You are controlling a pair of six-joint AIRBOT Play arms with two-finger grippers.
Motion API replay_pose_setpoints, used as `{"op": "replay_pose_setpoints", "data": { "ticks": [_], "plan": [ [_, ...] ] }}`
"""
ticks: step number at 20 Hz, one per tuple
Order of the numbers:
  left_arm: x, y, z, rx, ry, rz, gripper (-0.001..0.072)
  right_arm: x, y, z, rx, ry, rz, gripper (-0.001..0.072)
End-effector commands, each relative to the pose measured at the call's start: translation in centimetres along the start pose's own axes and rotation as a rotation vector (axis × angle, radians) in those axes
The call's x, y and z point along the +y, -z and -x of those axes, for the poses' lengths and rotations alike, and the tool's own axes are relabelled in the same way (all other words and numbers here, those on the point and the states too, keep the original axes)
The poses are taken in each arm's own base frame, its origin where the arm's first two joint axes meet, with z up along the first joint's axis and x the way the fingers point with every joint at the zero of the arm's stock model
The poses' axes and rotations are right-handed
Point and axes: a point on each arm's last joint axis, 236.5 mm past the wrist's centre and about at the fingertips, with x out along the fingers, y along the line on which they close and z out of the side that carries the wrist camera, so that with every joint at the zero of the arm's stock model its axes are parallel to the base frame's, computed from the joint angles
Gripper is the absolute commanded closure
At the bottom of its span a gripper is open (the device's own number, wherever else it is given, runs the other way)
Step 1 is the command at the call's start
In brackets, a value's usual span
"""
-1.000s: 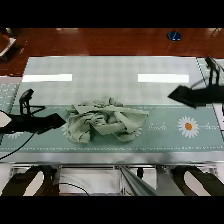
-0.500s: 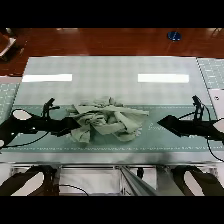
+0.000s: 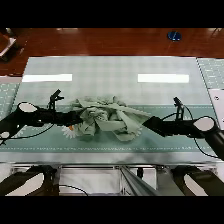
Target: Fold the shirts.
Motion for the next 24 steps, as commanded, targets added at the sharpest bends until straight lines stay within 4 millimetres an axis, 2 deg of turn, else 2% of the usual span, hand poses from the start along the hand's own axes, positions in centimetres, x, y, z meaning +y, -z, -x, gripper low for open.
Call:
{"op": "replay_pose_setpoints", "data": {
  "ticks": [1,3,4,5,6,7,8,9,11,12,14,16,19,21,22,24],
  "plan": [
    [-0.5,0.0,0.1,0.01,0.015,-0.013,0.0691,2.8,-1.3,-3.1,-0.035,-0.1,-0.039,0.0095],
    [-0.6,0.1,0.1,0.011,0.016,-0.013,0.0691,3.1,-2.0,-4.6,-0.02,-0.096,-0.036,0.0119],
    [-0.6,0.0,0.1,0.01,0.015,-0.013,0.069,3.2,-2.4,-5.3,-0.002,-0.088,-0.034,0.0281],
    [-0.8,-0.2,0.3,0.007,0.019,-0.019,0.069,3.5,-2.4,-5.7,0.027,-0.093,-0.019,0.0608],
    [-1.4,-1.1,1.2,-0.005,0.036,-0.03,0.0691,4.6,-2.9,-5.3,0.048,-0.114,0.037,0.067],
    [-2.9,-2.4,2.8,-0.037,0.071,-0.048,0.0691,6.1,-3.7,-4.2,0.059,-0.136,0.095,0.0671],
    [-4.8,-4.4,5.1,-0.092,0.108,-0.083,0.0691,7.9,-5.4,-2.2,0.038,-0.145,0.17,0.0671],
    [-6.8,-6.5,7.8,-0.165,0.135,-0.129,0.0691,9.7,-7.8,0.3,-0.014,-0.139,0.229,0.0671],
    [-11.8,-10.8,14.2,-0.345,0.184,-0.219,0.0691,15.0,-13.1,7.7,-0.192,-0.116,0.383,0.0672],
    [-14.7,-12.3,17.5,-0.428,0.198,-0.282,0.0691,17.9,-14.7,11.6,-0.27,-0.114,0.466,0.0672],
    [-20.3,-13.7,23.9,-0.572,0.207,-0.419,0.0691,23.6,-15.5,19.6,-0.402,-0.089,0.644,0.0671],
    [-26.1,-13.1,30.7,-0.726,0.204,-0.577,0.0691,27.1,-13.8,27.0,-0.506,-0.034,0.783,0.0671],
    [-32.8,-9.4,40.0,-0.958,0.159,-0.785,0.0691,30.2,-9.8,36.0,-0.683,0.018,0.917,0.0671],
    [-35.1,-6.4,44.6,-1.098,0.084,-0.854,0.0691,30.6,-6.7,40.4,-0.786,0.05,0.966,0.0671],
    [-35.6,-4.9,46.5,-1.164,0.021,-0.869,0.0691,30.2,-5.3,41.8,-0.82,0.067,0.975,0.0671],
    [-35.3,-2.5,48.7,-1.259,-0.131,-0.881,0.0691,28.5,-3.0,44.2,-0.875,0.131,0.961,0.0671]
  ]
}}
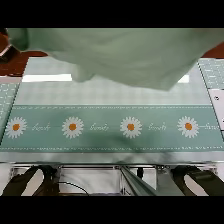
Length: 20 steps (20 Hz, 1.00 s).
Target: Fold the shirts.
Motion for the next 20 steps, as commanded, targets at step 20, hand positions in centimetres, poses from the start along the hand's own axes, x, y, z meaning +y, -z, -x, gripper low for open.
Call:
{"op": "replay_pose_setpoints", "data": {
  "ticks": [20],
  "plan": [
    [12.9,32.3,-6.3,0.534,-0.273,0.461,0.0691,-9.4,26.0,-19.5,0.558,0.088,-0.366,0.0671]
  ]
}}
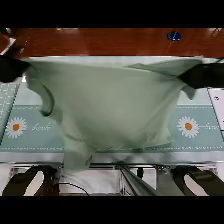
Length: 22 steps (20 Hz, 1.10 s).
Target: Fold the shirts.
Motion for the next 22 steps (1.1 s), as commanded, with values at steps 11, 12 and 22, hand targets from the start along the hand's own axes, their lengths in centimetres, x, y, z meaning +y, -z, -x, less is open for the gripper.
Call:
{"op": "replay_pose_setpoints", "data": {
  "ticks": [11,12,22],
  "plan": [
    [8.9,5.9,-20.2,0.39,0.024,0.252,0.0003,-8.1,-7.1,-20.3,0.155,-0.19,-0.342,0.0085],
    [9.5,5.8,-19.2,0.426,0.013,0.23,0.0003,-8.9,-6.5,-18.5,0.192,-0.195,-0.335,0.0085],
    [16.9,21.7,-7.2,0.691,-0.12,0.608,0.0005,-15.2,12.3,-7.2,0.12,0.06,-0.609,0.0093]
  ]
}}
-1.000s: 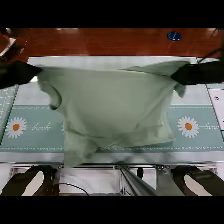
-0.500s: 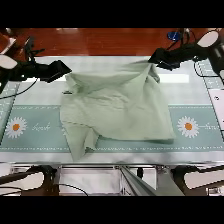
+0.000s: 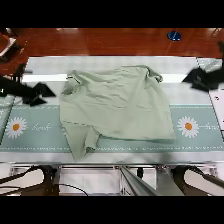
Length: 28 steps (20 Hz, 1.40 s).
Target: Fold the shirts.
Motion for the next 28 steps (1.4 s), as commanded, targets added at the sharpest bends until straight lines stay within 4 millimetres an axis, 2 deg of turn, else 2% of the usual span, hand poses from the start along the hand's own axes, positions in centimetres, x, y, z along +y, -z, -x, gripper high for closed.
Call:
{"op": "replay_pose_setpoints", "data": {
  "ticks": [1,2,4,6,12,16,17,18,19,20,22,23,24,27,28],
  "plan": [
    [3.1,5.6,-0.7,0.022,0.096,0.126,0.0004,-2.4,7.8,-1.1,-0.092,-0.07,-0.151,0.0093],
    [3.7,6.6,-1.0,0.012,0.131,0.174,0.0005,-3.0,9.7,-1.5,-0.098,-0.083,-0.204,0.0093],
    [4.6,8.0,-2.2,0.02,0.152,0.241,0.0005,-3.6,12.3,-2.2,-0.085,-0.098,-0.259,0.0094],
    [4.0,8.3,-3.6,0.006,0.19,0.265,0.0005,-3.2,13.2,-2.4,-0.06,-0.117,-0.255,0.0093],
    [2.0,7.6,-6.6,-0.026,0.198,0.218,0.0008,-3.0,12.7,-2.3,-0.079,-0.128,-0.266,0.0094],
    [0.7,9.4,-9.2,0.069,0.182,0.167,0.0009,-3.7,11.2,-1.9,-0.074,-0.109,-0.282,0.0094],
    [0.6,9.8,-9.7,0.092,0.183,0.169,0.005,-4.2,10.6,-1.4,-0.069,-0.103,-0.293,0.0094],
    [0.6,10.2,-9.9,0.113,0.186,0.171,0.0351,-5.2,10.1,-0.9,-0.069,-0.089,-0.317,0.0094],
    [0.5,10.5,-10.0,0.127,0.194,0.158,0.0615,-6.9,10.3,-0.4,-0.058,-0.052,-0.342,0.0093],
    [0.3,10.8,-9.9,0.137,0.203,0.133,0.069,-8.7,11.6,-0.3,-0.016,-0.008,-0.375,0.0094],
    [0.1,11.0,-9.8,0.148,0.211,0.126,0.069,-10.9,16.1,-0.8,0.146,0.075,-0.412,0.0094],
    [0.1,11.0,-9.8,0.147,0.211,0.127,0.0691,-10.8,18.5,-1.2,0.232,0.076,-0.419,0.0094],
    [0.1,11.0,-9.8,0.146,0.21,0.127,0.0691,-10.5,19.8,-1.8,0.27,0.064,-0.434,0.0094],
    [0.1,11.0,-9.8,0.147,0.21,0.127,0.0691,-10.2,21.0,-3.2,0.281,0.038,-0.469,0.0094],
    [0.1,11.0,-9.8,0.147,0.21,0.127,0.0691,-10.2,20.8,-3.3,0.27,0.035,-0.475,0.0094]
  ]
}}
